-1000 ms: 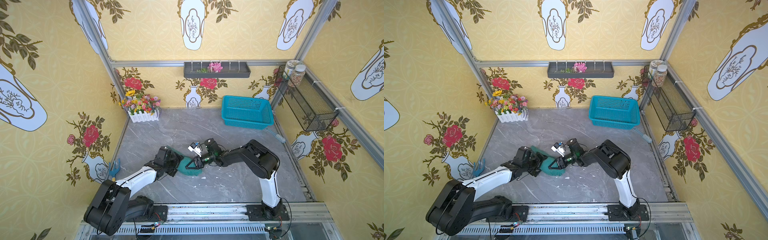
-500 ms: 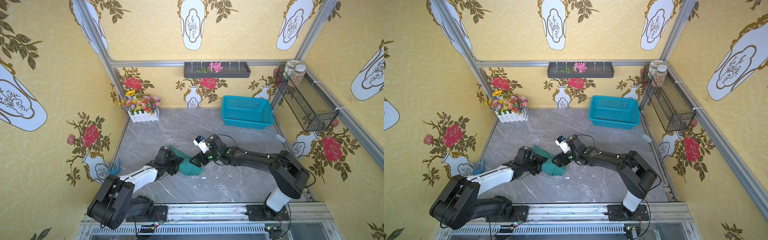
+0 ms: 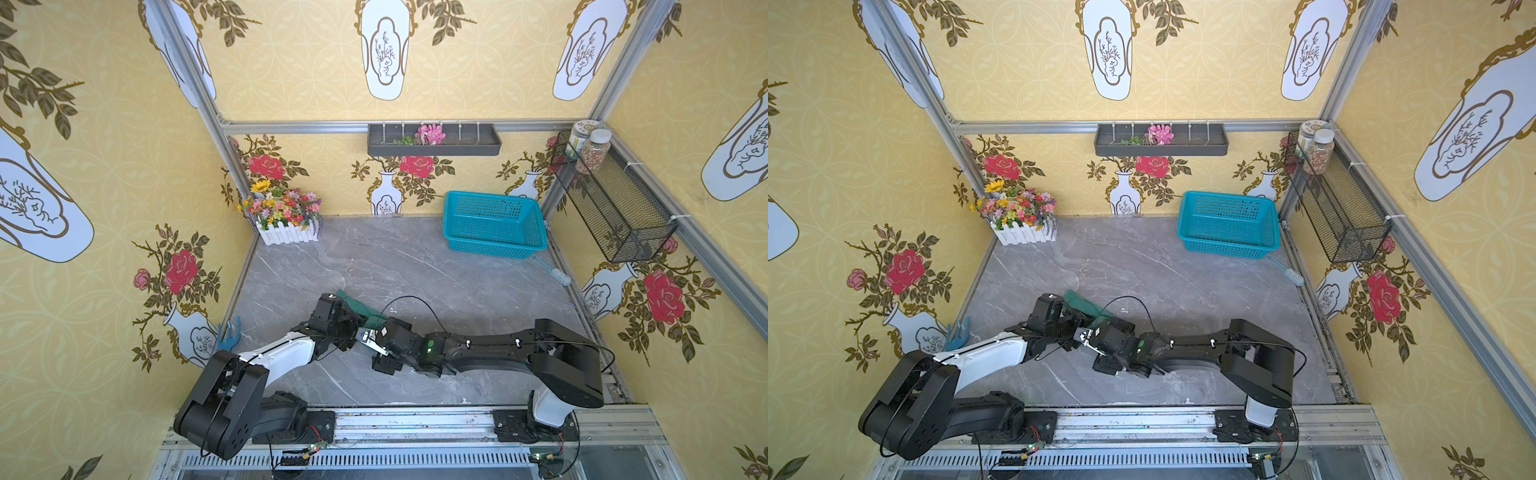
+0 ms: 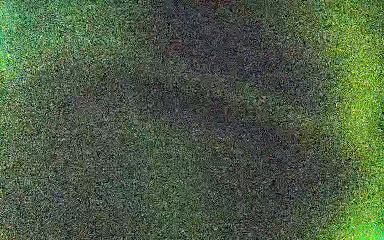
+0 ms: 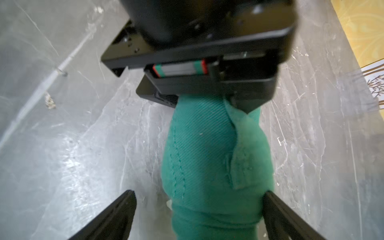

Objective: Roll up the long pants
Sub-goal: Roll the long pant at the center of the board, then pick up the long pant at the center of the board.

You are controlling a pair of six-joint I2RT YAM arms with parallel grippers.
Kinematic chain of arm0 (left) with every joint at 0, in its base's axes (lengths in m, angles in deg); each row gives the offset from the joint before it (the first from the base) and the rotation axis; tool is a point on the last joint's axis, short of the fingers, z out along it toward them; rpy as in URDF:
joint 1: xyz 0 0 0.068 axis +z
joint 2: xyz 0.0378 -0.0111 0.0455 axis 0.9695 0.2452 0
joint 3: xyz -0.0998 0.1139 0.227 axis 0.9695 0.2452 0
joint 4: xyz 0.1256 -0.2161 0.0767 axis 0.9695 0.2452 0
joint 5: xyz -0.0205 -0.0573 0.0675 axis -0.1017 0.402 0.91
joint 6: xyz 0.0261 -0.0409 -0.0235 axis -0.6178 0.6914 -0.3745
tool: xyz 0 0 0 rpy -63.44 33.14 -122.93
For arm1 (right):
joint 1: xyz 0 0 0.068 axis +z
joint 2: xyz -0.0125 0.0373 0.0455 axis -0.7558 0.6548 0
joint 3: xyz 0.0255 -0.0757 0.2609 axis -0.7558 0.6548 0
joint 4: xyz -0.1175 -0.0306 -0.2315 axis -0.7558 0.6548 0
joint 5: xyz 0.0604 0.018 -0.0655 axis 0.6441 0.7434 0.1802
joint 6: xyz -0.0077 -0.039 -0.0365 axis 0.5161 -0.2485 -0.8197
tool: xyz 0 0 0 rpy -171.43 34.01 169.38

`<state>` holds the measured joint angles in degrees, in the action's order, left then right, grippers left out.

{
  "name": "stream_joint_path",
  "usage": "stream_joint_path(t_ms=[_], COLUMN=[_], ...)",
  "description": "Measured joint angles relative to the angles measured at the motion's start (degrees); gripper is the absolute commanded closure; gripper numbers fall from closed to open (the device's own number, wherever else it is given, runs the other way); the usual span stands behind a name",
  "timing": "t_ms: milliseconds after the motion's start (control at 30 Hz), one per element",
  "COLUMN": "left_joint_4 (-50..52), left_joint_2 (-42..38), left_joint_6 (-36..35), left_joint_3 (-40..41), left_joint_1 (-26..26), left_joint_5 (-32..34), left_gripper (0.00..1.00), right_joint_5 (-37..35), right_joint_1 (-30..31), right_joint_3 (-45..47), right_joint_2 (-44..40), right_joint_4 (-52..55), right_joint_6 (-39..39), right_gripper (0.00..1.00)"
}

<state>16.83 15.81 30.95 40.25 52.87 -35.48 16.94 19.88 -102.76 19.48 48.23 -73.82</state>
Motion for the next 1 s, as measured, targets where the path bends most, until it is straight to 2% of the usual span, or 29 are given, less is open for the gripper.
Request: stream_joint_path(t_ms=[133,267,333,467,533,633,767,1000], left_joint_4=[-0.24,-0.31,-0.35,-0.52,-0.52,0.07,2.84,5.64], left_joint_2=[-0.11,-0.28,-0.35,-0.7,-0.87,-1.46,-3.17,-4.24], left_joint_6=[0.74,1.77,1.97,2.56,2.64,2.54,2.36,2.84], left_joint_3=[0.17,0.22,0.22,0.2,0.15,-0.2,-0.61,-1.05], left_joint_1=[0.02,0.04,0.07,0.13,0.15,0.15,0.15,0.15], left_joint_5=[0.7,1.86,2.6,4.35,4.81,5.64,6.4,7.54], left_gripper=[0.52,0.51,0.49,0.41,0.36,0.29,0.2,0.13], right_joint_5=[-3.82,-6.93,-7.1,-4.98,-3.15,-0.07,7.45,26.86], right_joint_1=[0.2,-0.72,-1.33,-2.75,-3.56,-4.79,-7.61,-14.75], right_joint_3=[-0.9,-0.2,0.35,1.64,1.97,2.29,2.71,2.93], right_joint_2=[3.91,6.86,7.72,8.5,8.44,8.07,7.28,7.17], right_joint_4=[-2.32,-7.69,-10.08,-13.79,-14.49,-15.34,-15.93,-17.25], right_joint_6=[-1.36,-1.95,-1.92,-1.92,-1.79,-1.84,-0.59,4.83], right_gripper=[0.01,0.12,0.23,0.56,0.65,0.72,0.74,0.78])
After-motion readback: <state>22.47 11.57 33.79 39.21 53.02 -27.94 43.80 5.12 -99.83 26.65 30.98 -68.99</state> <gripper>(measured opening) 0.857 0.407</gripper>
